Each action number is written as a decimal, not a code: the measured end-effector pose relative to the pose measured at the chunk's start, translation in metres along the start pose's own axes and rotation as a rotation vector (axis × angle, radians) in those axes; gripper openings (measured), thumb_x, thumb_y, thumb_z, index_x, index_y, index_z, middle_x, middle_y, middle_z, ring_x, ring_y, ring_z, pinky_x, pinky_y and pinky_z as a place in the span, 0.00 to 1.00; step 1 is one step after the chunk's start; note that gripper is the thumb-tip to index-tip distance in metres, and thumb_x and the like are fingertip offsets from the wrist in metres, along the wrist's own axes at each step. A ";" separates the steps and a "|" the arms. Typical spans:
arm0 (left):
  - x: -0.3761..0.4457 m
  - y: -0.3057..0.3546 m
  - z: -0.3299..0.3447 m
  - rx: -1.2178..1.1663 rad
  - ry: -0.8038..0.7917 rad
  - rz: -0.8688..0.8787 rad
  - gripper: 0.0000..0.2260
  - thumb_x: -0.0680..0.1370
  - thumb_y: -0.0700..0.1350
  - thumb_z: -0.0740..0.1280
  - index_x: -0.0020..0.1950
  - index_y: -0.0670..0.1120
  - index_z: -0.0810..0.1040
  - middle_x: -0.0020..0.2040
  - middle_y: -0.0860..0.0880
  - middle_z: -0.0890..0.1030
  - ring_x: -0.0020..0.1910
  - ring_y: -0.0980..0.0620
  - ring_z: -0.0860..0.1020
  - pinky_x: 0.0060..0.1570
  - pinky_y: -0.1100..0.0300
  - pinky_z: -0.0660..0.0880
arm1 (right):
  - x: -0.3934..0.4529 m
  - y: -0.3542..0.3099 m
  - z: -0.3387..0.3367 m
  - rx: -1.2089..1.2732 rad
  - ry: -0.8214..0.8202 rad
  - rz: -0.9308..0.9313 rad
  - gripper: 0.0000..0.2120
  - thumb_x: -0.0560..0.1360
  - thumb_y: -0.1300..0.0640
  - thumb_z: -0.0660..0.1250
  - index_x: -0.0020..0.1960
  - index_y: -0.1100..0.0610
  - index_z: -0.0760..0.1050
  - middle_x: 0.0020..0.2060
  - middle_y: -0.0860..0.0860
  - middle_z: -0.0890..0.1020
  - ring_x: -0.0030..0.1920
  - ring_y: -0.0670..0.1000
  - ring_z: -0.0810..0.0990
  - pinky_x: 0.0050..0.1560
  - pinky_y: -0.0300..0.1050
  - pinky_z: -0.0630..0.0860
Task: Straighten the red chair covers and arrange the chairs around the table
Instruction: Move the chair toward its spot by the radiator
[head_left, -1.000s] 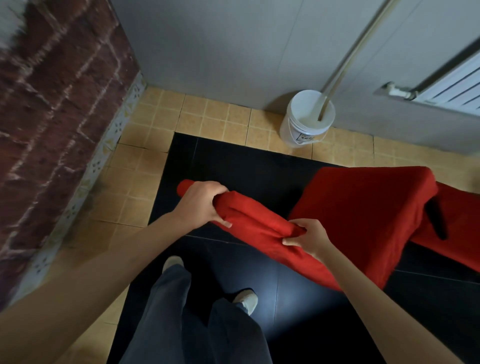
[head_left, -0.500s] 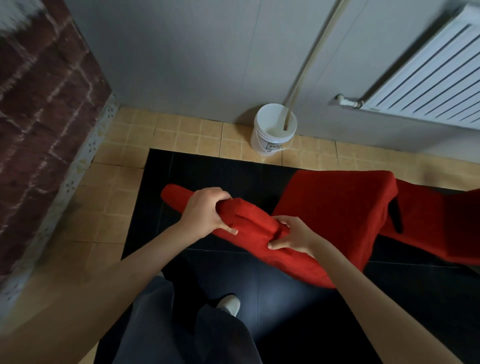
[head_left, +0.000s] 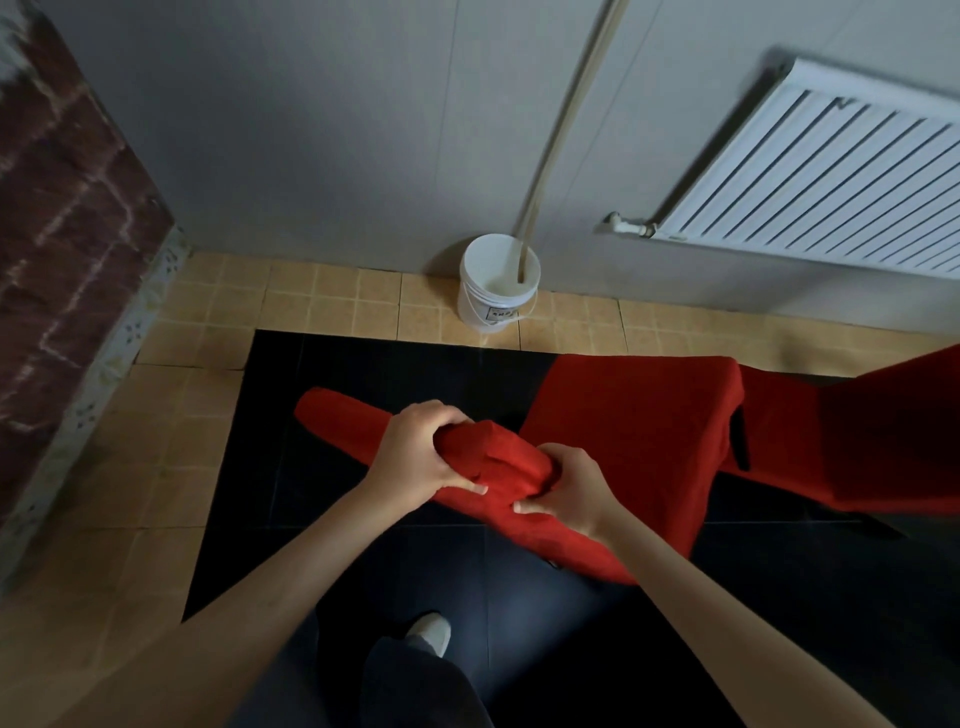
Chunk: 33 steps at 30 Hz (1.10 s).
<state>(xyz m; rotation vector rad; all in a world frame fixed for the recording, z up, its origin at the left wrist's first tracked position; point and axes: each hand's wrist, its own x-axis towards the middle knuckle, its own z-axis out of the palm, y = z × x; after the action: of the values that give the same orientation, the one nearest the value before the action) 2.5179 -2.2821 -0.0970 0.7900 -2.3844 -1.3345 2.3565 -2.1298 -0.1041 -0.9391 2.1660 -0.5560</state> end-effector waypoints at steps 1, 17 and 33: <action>0.000 -0.001 0.003 -0.007 -0.005 0.008 0.28 0.53 0.52 0.83 0.50 0.50 0.80 0.47 0.56 0.80 0.49 0.55 0.77 0.56 0.49 0.74 | -0.002 0.002 -0.003 0.002 -0.004 -0.002 0.21 0.56 0.58 0.83 0.44 0.50 0.77 0.38 0.43 0.80 0.42 0.45 0.79 0.43 0.37 0.69; -0.003 -0.047 -0.011 0.521 -0.223 0.029 0.18 0.70 0.53 0.74 0.56 0.50 0.77 0.50 0.55 0.80 0.53 0.55 0.78 0.67 0.50 0.62 | -0.023 0.021 -0.035 -0.020 -0.036 -0.022 0.21 0.56 0.58 0.84 0.41 0.47 0.76 0.39 0.47 0.82 0.44 0.48 0.81 0.48 0.43 0.76; 0.096 0.086 0.006 0.549 -0.329 0.248 0.29 0.62 0.56 0.79 0.61 0.49 0.79 0.54 0.50 0.82 0.54 0.49 0.78 0.54 0.54 0.74 | -0.077 0.061 -0.113 0.179 0.220 0.050 0.30 0.56 0.63 0.84 0.56 0.61 0.79 0.50 0.53 0.83 0.54 0.51 0.81 0.62 0.55 0.74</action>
<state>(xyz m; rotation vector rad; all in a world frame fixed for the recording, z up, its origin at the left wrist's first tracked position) 2.4108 -2.2990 -0.0282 0.3890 -3.0485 -0.7598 2.2821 -2.0205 -0.0333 -0.7544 2.2802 -0.8471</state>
